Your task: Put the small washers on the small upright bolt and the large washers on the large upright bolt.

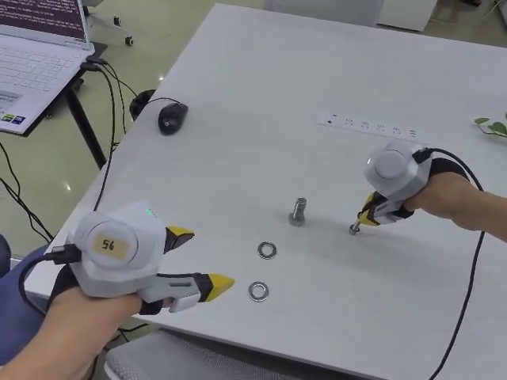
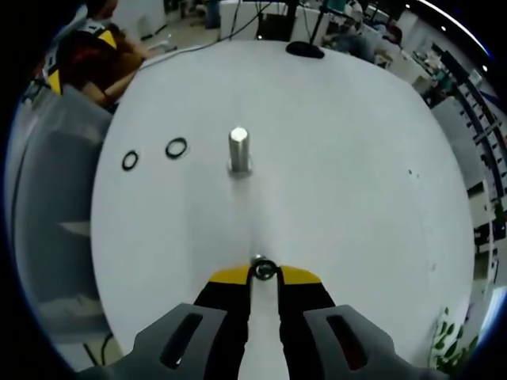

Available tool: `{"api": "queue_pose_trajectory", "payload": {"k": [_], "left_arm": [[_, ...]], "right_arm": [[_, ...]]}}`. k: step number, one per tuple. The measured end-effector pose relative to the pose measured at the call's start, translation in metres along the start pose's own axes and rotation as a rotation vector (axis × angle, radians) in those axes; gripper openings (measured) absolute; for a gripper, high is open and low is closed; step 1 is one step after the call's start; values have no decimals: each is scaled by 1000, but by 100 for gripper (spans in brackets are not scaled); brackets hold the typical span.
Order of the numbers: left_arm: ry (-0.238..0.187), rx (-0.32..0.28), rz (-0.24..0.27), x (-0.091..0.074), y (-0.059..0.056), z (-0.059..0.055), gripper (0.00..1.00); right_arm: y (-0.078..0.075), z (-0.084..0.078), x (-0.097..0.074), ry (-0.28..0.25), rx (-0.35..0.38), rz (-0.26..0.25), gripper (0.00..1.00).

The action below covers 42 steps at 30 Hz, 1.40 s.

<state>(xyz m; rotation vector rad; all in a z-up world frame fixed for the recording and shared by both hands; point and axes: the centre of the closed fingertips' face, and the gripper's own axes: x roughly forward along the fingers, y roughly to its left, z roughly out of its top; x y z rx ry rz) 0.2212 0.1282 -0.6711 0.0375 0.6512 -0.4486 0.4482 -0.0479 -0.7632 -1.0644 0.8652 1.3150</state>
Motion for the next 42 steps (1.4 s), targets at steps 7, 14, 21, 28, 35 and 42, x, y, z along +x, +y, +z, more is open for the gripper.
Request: {"api": "queue_pose_trajectory", "payload": {"k": [7, 14, 21, 28, 35, 42], "left_arm": [[2, -4, 5, -2, 2, -2, 57], [5, -11, 10, -3, 3, -5, 57], [8, -17, 12, -3, 3, -7, 57], [10, -17, 13, -3, 4, -7, 57], [9, -11, 10, -3, 4, -5, 57], [10, 3, 4, -2, 3, -1, 57]], "right_arm": [[2, -4, 10, 25, -18, 5, 13], [4, -6, 17, 37, -17, 14, 13], [8, -9, 25, 53, -15, 30, 13], [9, -12, 31, 63, -10, 38, 13], [7, -12, 32, 54, 6, 37, 15], [4, -8, 23, 13, 30, 25, 18]]}}
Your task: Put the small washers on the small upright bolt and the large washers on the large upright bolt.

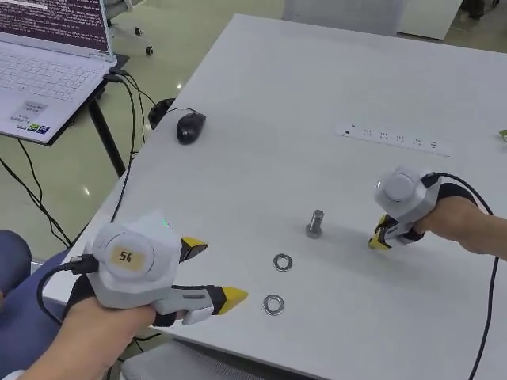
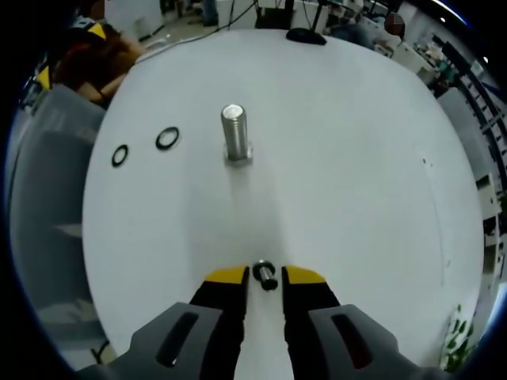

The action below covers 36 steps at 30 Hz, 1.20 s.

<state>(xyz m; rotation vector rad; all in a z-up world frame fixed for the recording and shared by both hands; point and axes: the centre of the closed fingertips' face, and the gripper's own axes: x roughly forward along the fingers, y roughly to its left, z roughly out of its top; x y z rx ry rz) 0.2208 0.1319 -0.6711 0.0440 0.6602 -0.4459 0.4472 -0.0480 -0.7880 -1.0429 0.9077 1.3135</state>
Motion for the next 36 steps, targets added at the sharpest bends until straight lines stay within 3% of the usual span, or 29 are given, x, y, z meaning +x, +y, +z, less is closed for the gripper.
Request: {"api": "queue_pose_trajectory", "payload": {"k": [12, 16, 21, 29, 36], "left_arm": [[-8, 20, -10, 2, -5, 6, 57], [-11, 20, -12, 3, -7, 6, 57], [-13, 23, -17, 4, -9, 7, 57], [-18, 27, -19, 4, -12, 8, 57], [-20, 26, -14, 2, -12, 7, 57]], "right_arm": [[-1, -4, -29, -114, 101, -62, 25], [1, -12, -40, -148, 137, -96, 27], [10, -23, -48, -204, 225, -103, 28], [30, -38, -46, -293, 402, -80, 28], [54, -41, -34, -314, 449, -47, 28]]}}
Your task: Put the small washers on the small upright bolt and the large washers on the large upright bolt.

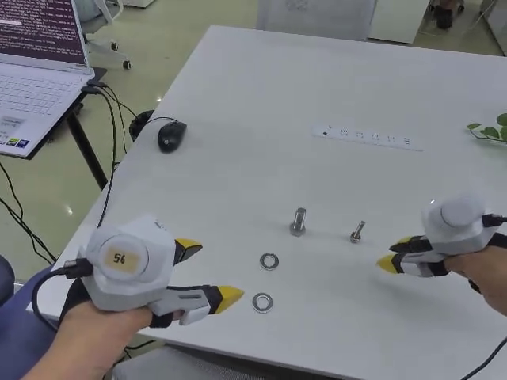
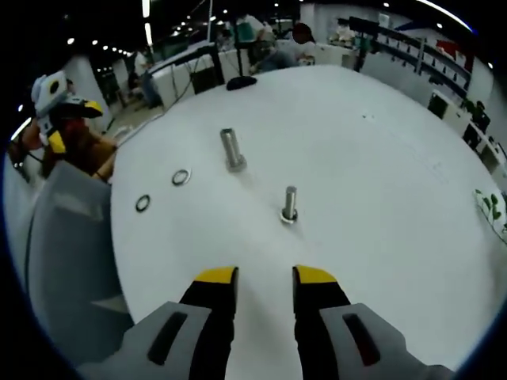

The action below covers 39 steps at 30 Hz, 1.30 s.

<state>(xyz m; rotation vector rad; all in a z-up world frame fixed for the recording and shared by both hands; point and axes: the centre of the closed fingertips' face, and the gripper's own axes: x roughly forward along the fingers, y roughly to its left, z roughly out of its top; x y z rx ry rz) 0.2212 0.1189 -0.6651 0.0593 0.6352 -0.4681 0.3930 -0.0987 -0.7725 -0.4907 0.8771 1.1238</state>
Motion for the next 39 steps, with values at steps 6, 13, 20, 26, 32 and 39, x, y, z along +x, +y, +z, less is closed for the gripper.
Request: {"api": "queue_pose_trajectory", "payload": {"k": [6, 13, 20, 26, 32, 39], "left_arm": [[-8, -11, 7, -1, 2, 0, 57], [-18, -26, 10, 0, 2, -1, 57], [-21, -30, 11, 0, 2, -1, 57], [-22, -32, 12, 0, 1, -1, 57], [-23, -33, 11, 0, 1, -1, 57], [-21, -28, 5, 1, -1, 0, 57]], "right_arm": [[20, -5, 15, 1, 5, 33, 28], [52, 0, 39, 19, -51, 98, 28], [90, 19, 62, 49, -200, 187, 27], [117, 27, 79, 78, -314, 237, 27], [144, 35, 90, 91, -388, 286, 27], [171, 43, 104, 112, -504, 333, 28]]}}
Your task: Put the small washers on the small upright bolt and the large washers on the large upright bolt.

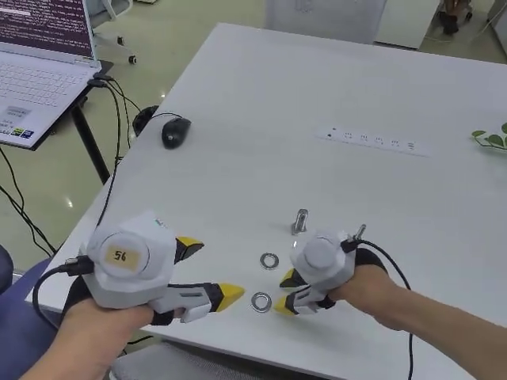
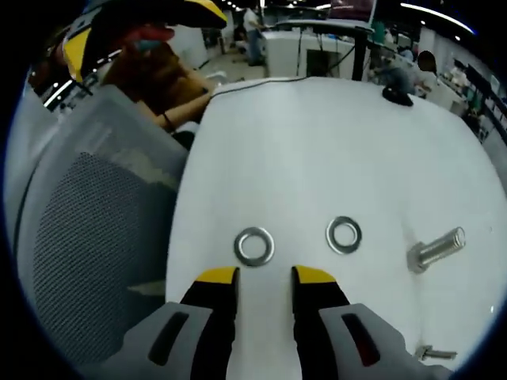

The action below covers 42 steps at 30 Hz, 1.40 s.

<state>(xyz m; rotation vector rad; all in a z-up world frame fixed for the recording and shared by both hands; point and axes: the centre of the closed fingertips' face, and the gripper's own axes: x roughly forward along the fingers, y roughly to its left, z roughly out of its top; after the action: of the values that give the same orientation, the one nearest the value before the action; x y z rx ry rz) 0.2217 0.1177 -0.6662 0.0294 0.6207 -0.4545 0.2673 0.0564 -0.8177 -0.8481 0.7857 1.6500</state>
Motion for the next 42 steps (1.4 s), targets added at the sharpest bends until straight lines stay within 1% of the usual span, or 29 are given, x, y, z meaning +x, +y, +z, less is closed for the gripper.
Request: {"api": "queue_pose_trajectory", "payload": {"k": [1, 3, 7, 9, 13, 15, 18, 19, 22, 25, 26, 29, 32, 35, 42], "left_arm": [[-1, -1, -1, 0, 0, 0, 57], [-2, 0, -1, 0, 0, 1, 57], [1, -4, 2, -1, 1, -2, 57], [1, -6, 5, -1, 1, -3, 57], [0, -12, 10, -3, 3, -4, 57], [3, -11, 10, -3, 3, -4, 57], [2, -13, 9, -2, 3, -4, 57], [2, -13, 9, -2, 3, -4, 57], [2, -12, 6, 0, 2, -4, 57], [2, -10, 4, 1, 1, -2, 57], [2, -9, 3, 1, 1, -2, 57], [2, -7, 2, 1, 0, -1, 57], [1, -7, 5, 0, 2, 0, 57], [0, -12, 13, -2, 5, -1, 57], [7, -9, 10, -1, 4, -2, 56]], "right_arm": [[2, 1, 3, 14, -18, 6, 28], [3, 4, 7, 26, -40, 8, 28], [10, 8, 13, 35, -54, 39, 29], [10, 10, 14, 36, -87, 33, 28], [10, 12, 15, 51, -119, 39, 28], [10, 12, 16, 67, -162, 44, 28], [11, 13, 16, 94, -251, 44, 28], [12, 14, 17, 95, -249, 50, 28], [10, 14, 18, 111, -255, 56, 28], [12, 14, 18, 128, -280, 64, 27], [12, 14, 18, 129, -291, 63, 25], [12, 13, 17, 144, -304, 69, 24], [12, 12, 17, 144, -303, 73, 24], [11, 9, 15, 152, -320, 77, 25], [11, 7, 14, 163, -349, 88, 26]]}}
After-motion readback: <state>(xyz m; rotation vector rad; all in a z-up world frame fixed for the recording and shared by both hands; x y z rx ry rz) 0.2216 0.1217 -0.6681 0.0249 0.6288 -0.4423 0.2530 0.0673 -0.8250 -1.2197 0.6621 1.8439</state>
